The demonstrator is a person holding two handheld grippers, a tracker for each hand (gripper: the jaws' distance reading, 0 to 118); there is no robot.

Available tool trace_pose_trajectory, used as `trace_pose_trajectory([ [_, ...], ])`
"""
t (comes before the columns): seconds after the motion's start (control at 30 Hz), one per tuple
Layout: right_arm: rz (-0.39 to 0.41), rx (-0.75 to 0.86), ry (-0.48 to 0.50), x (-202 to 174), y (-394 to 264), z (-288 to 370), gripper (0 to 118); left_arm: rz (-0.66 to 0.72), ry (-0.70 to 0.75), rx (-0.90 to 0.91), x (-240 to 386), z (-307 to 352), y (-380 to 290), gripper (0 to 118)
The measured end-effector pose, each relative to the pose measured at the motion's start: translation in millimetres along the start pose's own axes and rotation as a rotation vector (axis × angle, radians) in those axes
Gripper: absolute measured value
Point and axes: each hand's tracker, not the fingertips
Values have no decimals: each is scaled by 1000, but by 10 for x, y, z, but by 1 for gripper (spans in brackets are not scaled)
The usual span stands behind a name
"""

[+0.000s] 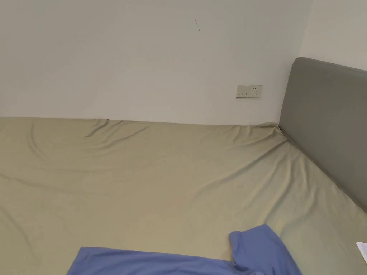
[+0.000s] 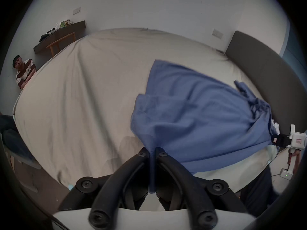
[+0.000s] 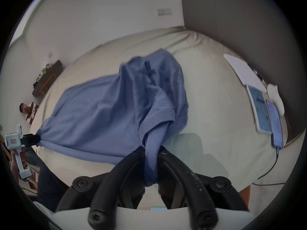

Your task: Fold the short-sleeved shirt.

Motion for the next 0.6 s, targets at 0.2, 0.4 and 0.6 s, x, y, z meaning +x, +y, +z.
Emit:
trace_pose_trajectory([
  [0.2,148,2,-150,-164,-41,-85,51,24,41,-7,-39,-94,-33,33],
  [0.4,178,414,-230,-316,393,709,81,-78,82,463,134,779,545,109],
  [0.6,50,793,-106,-497,762,1262,9,-36,-14,802,432,1230,986,27],
])
